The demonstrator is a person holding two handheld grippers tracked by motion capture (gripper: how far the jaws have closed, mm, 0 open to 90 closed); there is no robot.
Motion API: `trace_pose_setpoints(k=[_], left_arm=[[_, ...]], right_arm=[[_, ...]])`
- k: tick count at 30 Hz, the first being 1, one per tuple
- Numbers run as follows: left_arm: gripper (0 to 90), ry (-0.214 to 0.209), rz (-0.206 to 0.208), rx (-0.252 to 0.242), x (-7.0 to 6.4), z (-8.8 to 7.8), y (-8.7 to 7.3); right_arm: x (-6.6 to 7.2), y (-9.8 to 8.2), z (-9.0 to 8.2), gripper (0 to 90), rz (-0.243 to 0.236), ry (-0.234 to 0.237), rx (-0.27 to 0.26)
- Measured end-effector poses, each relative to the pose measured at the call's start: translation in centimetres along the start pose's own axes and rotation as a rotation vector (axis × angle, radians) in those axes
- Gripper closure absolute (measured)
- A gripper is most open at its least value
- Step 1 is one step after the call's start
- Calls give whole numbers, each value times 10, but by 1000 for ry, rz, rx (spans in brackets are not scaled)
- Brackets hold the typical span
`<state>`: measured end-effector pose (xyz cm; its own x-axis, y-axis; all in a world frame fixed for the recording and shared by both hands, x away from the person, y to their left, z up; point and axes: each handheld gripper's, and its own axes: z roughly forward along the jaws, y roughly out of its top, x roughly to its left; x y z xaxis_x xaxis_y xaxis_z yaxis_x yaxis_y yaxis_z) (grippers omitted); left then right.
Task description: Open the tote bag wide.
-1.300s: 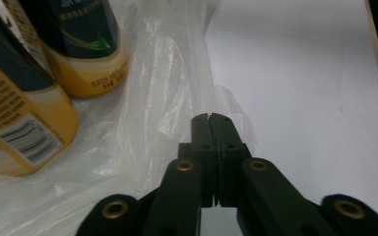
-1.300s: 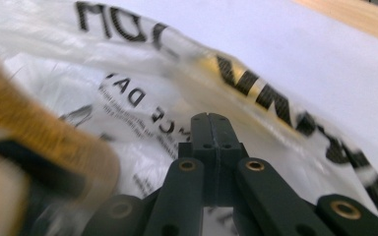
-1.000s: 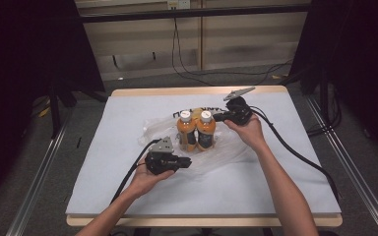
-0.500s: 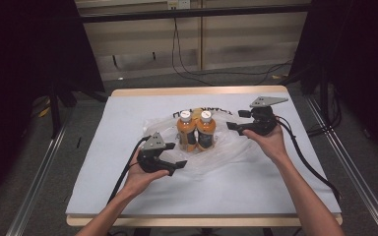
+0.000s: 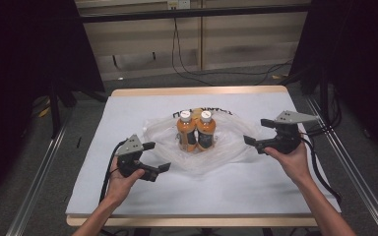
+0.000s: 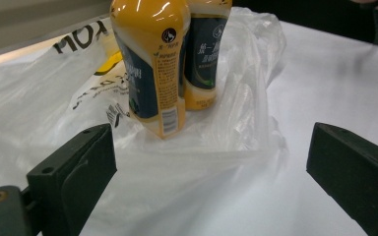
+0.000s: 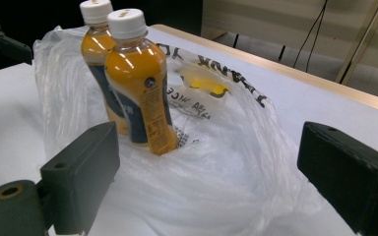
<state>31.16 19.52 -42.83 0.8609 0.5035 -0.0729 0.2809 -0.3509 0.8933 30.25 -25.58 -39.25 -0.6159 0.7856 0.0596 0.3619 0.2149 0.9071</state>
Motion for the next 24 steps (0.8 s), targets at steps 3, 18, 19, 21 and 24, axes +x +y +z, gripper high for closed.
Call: trace_pose_setpoints(k=[3, 18, 19, 21, 24], left_arm=[[35, 41, 16, 19, -1, -8, -7], [32, 119, -50, 56, -13, -41, -39], [32, 109, -69, 54, -13, -47, -45], [31, 137, -79, 42, -13, -54, -51], [24, 168, -73, 73, -15, -63, -62]], right_arm=[[8, -11, -14, 85, -20, -28, -8], [35, -55, -55, 93, 31, -81, 6], [39, -64, -58, 85, 31, -109, 16], [42, -73, -60, 76, 1, -151, 51], [43, -86, -65, 70, 58, -146, 67]])
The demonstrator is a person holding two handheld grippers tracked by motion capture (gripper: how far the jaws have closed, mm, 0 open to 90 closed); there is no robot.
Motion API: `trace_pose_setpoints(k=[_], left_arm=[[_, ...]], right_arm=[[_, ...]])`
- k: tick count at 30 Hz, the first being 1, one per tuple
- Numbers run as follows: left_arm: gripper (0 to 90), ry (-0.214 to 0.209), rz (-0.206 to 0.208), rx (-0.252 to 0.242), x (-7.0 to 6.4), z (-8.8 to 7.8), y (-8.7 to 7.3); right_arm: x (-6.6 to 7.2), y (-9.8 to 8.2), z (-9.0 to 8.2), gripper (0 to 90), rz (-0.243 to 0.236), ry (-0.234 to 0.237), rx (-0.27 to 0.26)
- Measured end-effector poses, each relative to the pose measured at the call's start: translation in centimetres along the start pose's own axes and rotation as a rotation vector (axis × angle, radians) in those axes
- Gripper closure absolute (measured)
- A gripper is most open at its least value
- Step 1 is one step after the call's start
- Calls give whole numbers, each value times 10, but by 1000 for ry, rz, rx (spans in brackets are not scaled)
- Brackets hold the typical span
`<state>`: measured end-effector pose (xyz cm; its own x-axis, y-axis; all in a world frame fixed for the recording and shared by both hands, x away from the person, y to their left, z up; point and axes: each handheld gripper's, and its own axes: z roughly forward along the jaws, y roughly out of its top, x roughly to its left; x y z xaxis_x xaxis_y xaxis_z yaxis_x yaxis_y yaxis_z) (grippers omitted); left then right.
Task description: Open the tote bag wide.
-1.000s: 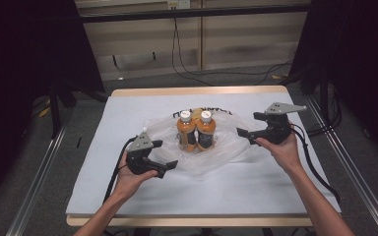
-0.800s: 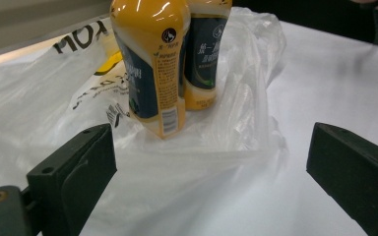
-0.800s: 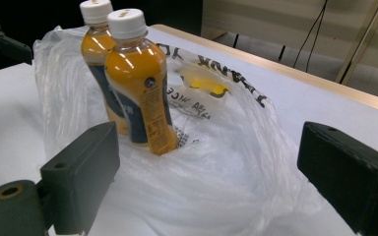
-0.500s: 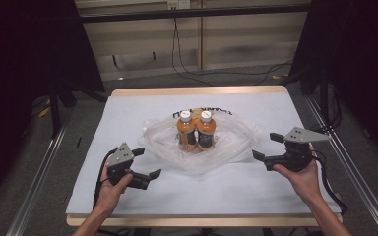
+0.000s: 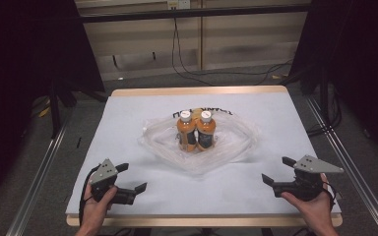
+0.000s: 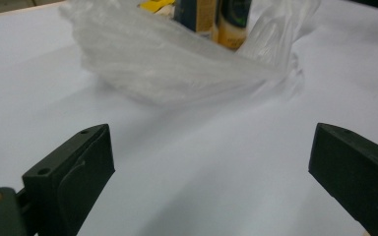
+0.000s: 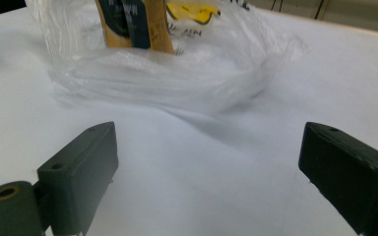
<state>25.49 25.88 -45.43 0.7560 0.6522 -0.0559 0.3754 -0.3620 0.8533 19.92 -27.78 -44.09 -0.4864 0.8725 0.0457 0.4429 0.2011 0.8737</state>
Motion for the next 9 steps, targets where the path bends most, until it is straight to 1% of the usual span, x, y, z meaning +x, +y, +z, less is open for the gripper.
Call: trace_pose_setpoints(k=[1, 2, 3, 4, 5, 6, 7, 8, 9], left_arm=[[23, 5, -10, 2, 0, -2, -3], [26, 16, -29, 4, 1, -5, -7], [25, 20, -35, 5, 1, -6, -9], [24, 20, -35, 5, 1, -6, -9], [24, 15, -40, 4, 3, -10, -13], [25, 24, -38, -5, 4, -12, -13], [24, 24, -38, -5, 4, -12, -13], [22, 36, -23, -23, 5, -15, -12], [22, 37, -29, -29, 5, -15, -12]], right_arm=[[1, -2, -3, 70, -5, -7, 2], [1, -3, -5, 67, -3, -9, -5], [2, -4, -10, 62, 8, -11, -19], [3, -5, -13, 64, 17, -17, -31], [5, -8, -16, 66, 29, -18, -47], [5, -9, -17, 67, 35, -18, -52], [5, -9, -17, 67, 35, -18, -52], [5, -10, -17, 66, 39, -19, -58], [5, -10, -17, 66, 39, -19, -58]])
